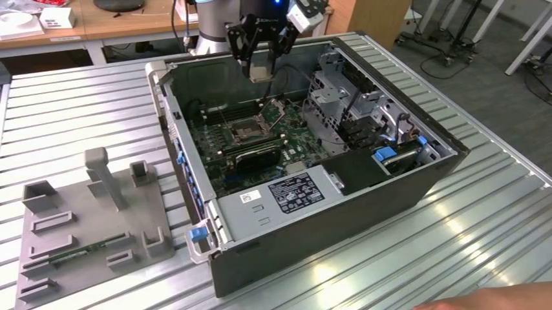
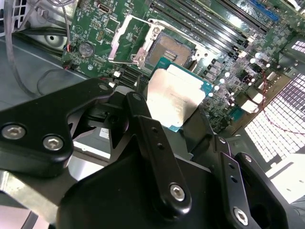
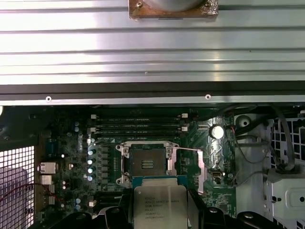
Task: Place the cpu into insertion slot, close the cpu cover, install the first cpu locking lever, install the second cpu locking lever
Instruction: 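Place the cpu into insertion slot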
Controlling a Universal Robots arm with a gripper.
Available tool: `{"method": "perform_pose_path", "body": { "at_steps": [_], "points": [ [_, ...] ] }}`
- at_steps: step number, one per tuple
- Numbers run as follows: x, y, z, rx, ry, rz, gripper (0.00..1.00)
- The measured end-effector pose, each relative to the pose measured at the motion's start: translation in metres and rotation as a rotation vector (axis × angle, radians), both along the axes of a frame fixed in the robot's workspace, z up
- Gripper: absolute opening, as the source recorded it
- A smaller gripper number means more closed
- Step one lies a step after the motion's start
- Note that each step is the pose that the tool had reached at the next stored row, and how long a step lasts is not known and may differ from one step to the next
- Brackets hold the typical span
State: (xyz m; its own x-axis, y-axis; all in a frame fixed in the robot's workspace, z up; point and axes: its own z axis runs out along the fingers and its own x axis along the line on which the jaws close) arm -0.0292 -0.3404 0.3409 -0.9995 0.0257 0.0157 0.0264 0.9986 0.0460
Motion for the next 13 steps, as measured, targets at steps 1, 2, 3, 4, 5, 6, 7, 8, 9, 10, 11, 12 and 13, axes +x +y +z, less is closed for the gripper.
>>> {"method": "perform_pose_path", "body": {
  "at_steps": [1,2,3,4,5,6,7,8,9,10,11,12,13],
  "points": [
    [0.0,0.0,-0.0005,-0.0009,0.0001,0.0,0.54],
    [0.0,0.0,-0.0007,-0.0016,0.0002,0.0,0.54],
    [0.0,0.0,-0.0009,-0.002,0.0001,0.0,0.54],
    [0.0,0.0,-0.0011,-0.0023,0.0001,0.0,0.54],
    [0.0,0.0,-0.002,-0.0024,0.0,0.0,0.54],
    [-0.0001,0.0,-0.0023,-0.0025,0.0001,0.0,0.54],
    [-0.0001,0.0,-0.0023,-0.0025,0.0001,0.0,0.54],
    [-0.0001,0.0,-0.0025,-0.0024,0.0,0.0,0.54],
    [-0.0001,0.0,-0.0028,-0.0023,0.0,0.0,0.54],
    [-0.0001,0.0,-0.0032,-0.0022,-0.0001,0.0,0.54],
    [-0.0001,0.0,-0.0037,-0.0023,0.0,0.0,0.54],
    [-0.0001,0.0,-0.0043,-0.0024,0.0,0.0,0.54],
    [-0.0001,0.0,-0.0049,-0.0024,0.0,0.0,0.54]
  ]
}}
